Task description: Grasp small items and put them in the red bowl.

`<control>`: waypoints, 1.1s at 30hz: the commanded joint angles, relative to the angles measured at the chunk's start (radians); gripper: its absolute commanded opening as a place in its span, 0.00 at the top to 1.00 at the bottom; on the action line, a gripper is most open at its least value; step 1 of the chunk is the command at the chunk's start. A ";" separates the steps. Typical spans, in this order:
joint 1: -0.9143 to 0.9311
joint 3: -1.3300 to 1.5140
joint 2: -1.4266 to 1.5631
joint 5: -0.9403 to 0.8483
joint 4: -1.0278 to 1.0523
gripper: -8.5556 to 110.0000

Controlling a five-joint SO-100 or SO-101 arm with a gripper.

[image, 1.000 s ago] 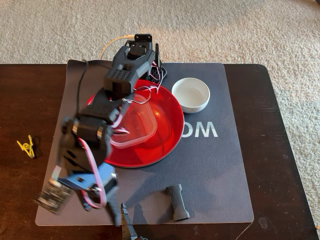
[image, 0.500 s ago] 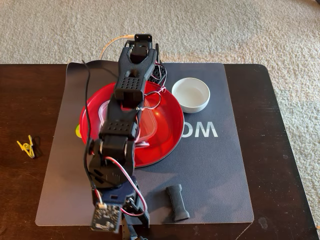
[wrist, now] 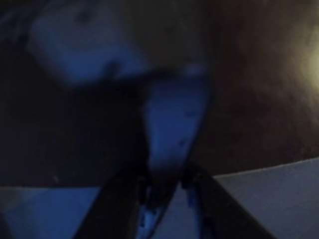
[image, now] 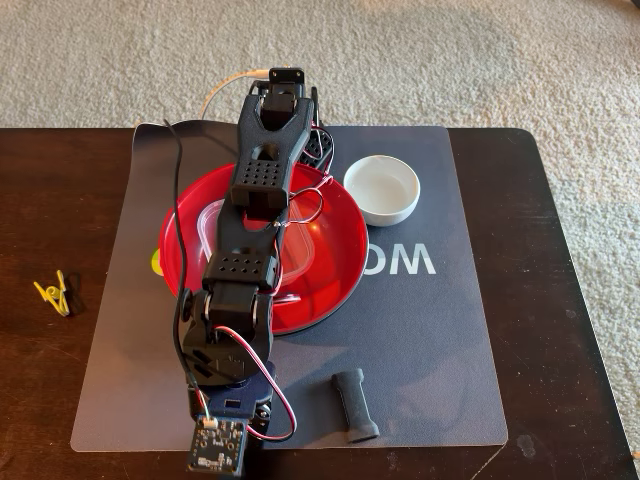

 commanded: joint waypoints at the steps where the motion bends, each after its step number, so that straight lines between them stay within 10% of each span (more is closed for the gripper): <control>1: 0.014 -0.043 0.026 -0.009 -0.009 0.93; 33: 0.195 0.290 0.850 -0.531 0.333 0.93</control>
